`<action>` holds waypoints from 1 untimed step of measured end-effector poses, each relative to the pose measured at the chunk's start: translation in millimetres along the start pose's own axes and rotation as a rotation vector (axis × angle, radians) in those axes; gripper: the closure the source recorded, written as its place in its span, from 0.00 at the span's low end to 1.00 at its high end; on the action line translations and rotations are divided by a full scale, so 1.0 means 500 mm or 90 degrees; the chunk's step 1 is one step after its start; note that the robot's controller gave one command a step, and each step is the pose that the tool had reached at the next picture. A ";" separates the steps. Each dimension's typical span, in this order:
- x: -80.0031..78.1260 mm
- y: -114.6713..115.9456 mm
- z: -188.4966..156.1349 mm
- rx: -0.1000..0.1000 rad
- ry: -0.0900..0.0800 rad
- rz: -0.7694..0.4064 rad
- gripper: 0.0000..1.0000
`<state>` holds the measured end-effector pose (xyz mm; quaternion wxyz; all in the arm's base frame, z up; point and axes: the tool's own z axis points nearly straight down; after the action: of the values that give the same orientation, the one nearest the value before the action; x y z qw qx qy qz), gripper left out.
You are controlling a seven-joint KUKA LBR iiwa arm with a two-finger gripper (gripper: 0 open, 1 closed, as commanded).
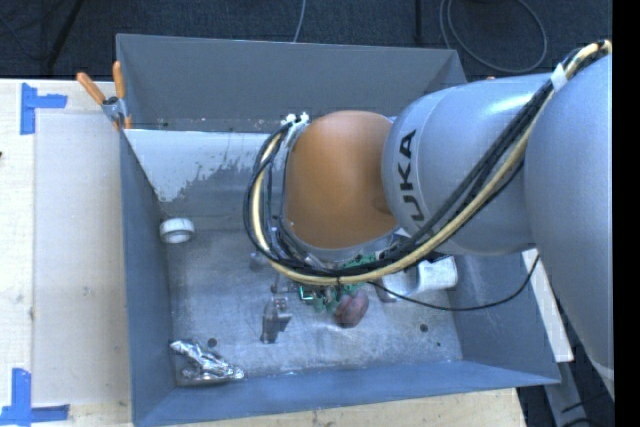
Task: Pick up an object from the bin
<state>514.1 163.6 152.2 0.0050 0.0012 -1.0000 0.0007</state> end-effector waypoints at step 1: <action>0.094 0.166 0.118 -0.002 -0.002 -0.016 0.00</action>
Offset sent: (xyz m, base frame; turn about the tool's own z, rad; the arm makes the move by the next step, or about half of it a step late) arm -0.0439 0.0781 -0.0552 -0.0166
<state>466.2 246.6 93.5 0.0030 0.0138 -0.9999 -0.0007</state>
